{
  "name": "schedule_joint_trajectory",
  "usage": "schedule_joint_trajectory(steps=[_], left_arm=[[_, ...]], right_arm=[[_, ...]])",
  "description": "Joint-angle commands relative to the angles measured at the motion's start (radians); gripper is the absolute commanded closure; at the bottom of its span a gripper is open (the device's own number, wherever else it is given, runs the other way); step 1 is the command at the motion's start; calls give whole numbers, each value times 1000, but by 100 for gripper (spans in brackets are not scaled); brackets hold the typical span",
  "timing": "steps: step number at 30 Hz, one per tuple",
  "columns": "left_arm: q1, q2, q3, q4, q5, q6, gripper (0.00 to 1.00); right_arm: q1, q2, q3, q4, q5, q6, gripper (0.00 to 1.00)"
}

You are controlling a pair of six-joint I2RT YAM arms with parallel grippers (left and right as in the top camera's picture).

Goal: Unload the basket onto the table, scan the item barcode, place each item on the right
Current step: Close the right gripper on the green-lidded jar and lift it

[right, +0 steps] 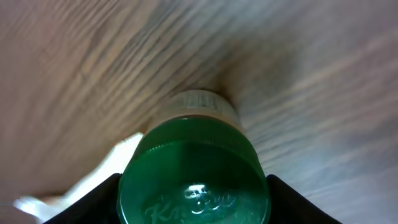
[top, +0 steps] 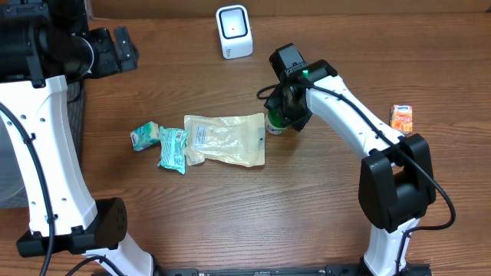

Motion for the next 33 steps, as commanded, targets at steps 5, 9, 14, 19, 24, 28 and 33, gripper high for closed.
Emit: schedule_joint_trajectory(steps=[5,9,14,19,24,28,33], left_arm=[[-6,3,10,-2,-6,17,0],[-7,3,10,-2,-6,17,1],[-6,3,10,-2,-6,17,0],[-6,3,10,-2,-6,17,0],[-7,3,10,-2,-6,17,0],[-6,3,10,-2,-6,17,1],[-6,3,10,-2,-6,17,1]], right_arm=[[-2,0,-5,36,-42,325,44],[-2,-1,-5,61,-12,265,9],[-2,-1,-4,57,68,129,0],[-2,-1,-4,69,74,-35,0],[-2,-1,-4,114,34,-159,0],[0,0,-5,125,-7,-150,1],[-1,15,-5,125,-21,-100,1]])
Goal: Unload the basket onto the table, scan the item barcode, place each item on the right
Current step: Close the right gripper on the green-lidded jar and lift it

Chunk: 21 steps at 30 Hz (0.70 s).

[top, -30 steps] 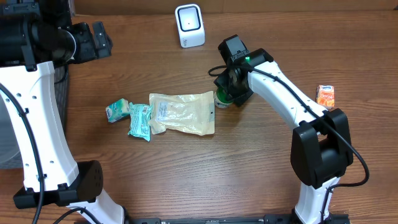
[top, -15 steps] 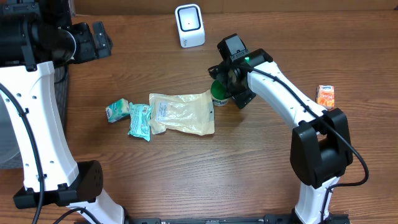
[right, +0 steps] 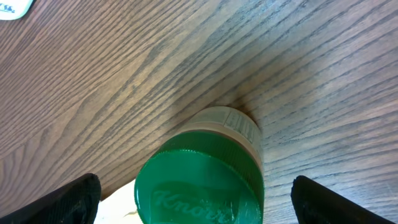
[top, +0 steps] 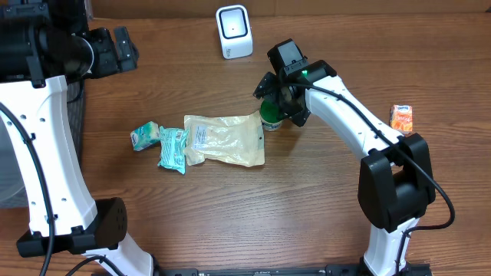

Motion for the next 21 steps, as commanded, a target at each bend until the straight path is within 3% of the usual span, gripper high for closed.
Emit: schedule_joint_trajectory(steps=[1,11,17,21], left_arm=[[-6,3,10,-2,-6,17,0],[-6,3,10,-2,-6,17,1],[-6,3,10,-2,-6,17,0],[-6,3,10,-2,-6,17,0]], right_arm=[[-1,23,-5,2,-24,13,1],[-1,68,-4,-24,-60,3,4],[-19,68,-4,-29,-111,-77,39],[-40,68,-4,-36,-127,-105,41]])
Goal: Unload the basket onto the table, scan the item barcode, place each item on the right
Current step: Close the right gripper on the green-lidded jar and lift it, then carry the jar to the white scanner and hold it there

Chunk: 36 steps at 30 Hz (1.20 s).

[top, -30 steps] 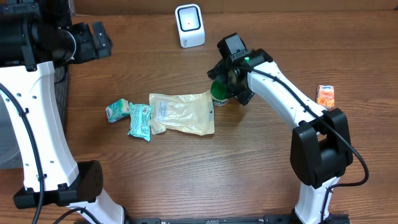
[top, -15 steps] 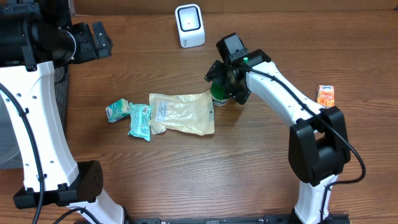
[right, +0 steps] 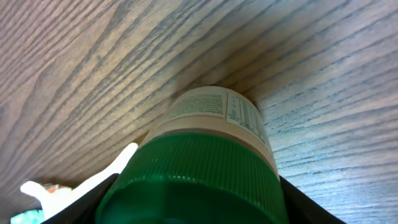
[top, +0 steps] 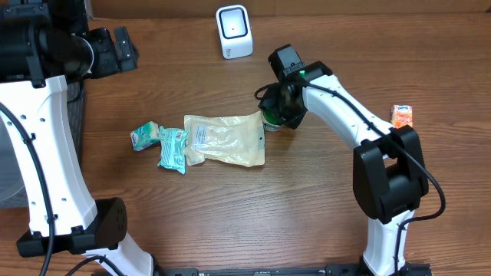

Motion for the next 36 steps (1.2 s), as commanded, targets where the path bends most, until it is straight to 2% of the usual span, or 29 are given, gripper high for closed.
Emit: schedule_joint_trajectory(steps=[1,4,7,12,15,24,30,36], left_arm=[[-6,3,10,-2,-6,17,0],[-6,3,10,-2,-6,17,1],[-6,3,10,-2,-6,17,0],[-6,3,10,-2,-6,17,0],[-6,3,10,-2,-6,17,1],[-6,3,10,-2,-6,17,0],[-6,3,10,-2,-6,17,1],[-6,3,10,-2,-6,17,0]], right_arm=[[-24,2,-3,-5,-27,-57,42],[-52,-2,10,-14,-91,-127,48],[-93,-13,39,-28,-220,-230,49],[-171,-51,92,-40,-627,-542,48],[-211,-79,130,-90,-818,-673,47],[-269,-189,164,-79,-1173,-739,45],[-270,-231,164,-55,-1269,-734,45],[-270,-235,164,-54,-1264,-735,45]])
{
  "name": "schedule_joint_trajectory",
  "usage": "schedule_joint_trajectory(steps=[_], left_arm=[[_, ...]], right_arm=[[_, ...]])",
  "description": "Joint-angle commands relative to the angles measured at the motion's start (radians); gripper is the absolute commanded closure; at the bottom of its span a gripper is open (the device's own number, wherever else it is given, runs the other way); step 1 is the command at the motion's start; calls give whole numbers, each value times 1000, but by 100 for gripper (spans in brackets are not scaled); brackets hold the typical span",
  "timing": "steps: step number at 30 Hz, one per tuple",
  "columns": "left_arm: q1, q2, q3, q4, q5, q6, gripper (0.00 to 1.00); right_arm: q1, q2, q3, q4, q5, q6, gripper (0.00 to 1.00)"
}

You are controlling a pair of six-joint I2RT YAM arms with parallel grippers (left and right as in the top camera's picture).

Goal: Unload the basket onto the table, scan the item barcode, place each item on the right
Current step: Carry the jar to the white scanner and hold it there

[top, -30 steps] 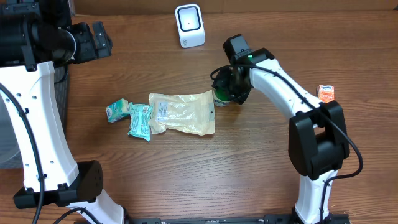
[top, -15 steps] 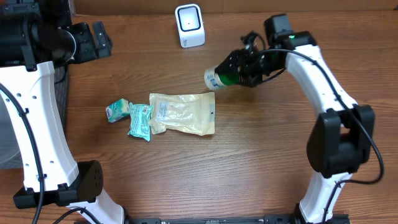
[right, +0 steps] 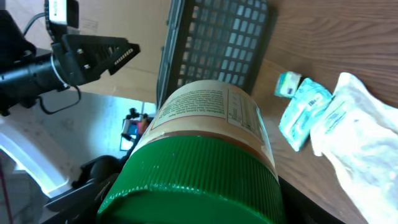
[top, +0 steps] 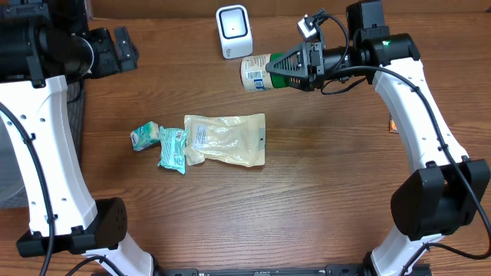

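A jar with a green ribbed lid [top: 288,70] and a pale printed label [top: 257,73] hangs on its side in the air. My right gripper [top: 298,69] is shut on the lid. The jar's base points left, just right of and below the white scanner [top: 234,31] at the table's far edge. In the right wrist view the lid [right: 193,180] fills the bottom and the label [right: 214,109] faces up, with black fingers at both sides of the lid. My left gripper [top: 123,47] is held high at the far left, away from the jar.
A pale flat pouch [top: 226,139] lies mid-table, with two teal packets [top: 173,147] [top: 144,136] to its left. A small orange carton [top: 390,123] peeks out behind my right arm. A dark mesh basket [right: 217,43] stands at the table's left side.
The jar stood upright on the table by the pouch with my right gripper on its lid. It is now off the table, turned on its side and held near the scanner.
My right gripper's fingers first stood close on both sides of the lid of the standing jar. Then they were spread wide above it. Then they were closed on the lid again. Now the jar is in the air, on its side, by the scanner.
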Motion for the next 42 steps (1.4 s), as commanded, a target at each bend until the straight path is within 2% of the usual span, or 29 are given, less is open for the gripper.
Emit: schedule_joint_trajectory(steps=[1,6,9,15,19,22,34,42], left_arm=[[-6,3,10,-2,-6,17,0],[-7,3,10,-2,-6,17,0],[-6,3,10,-2,-6,17,0],[-6,3,10,-2,-6,17,0],[-6,3,10,-2,-6,17,0],[-6,3,10,-2,-6,17,0],[-6,3,10,-2,-6,17,0],[-6,3,10,-2,-6,17,0]], right_arm=[[-5,-37,31,6,-47,-19,45],[29,-37,31,5,140,-19,45],[83,-37,31,-7,396,-19,45],[255,-37,30,16,1039,-20,46],[375,-33,27,117,1416,-31,46],[433,-29,22,220,1574,-93,46],[447,29,18,716,1623,-552,56],[413,187,18,1004,1624,-671,56]])
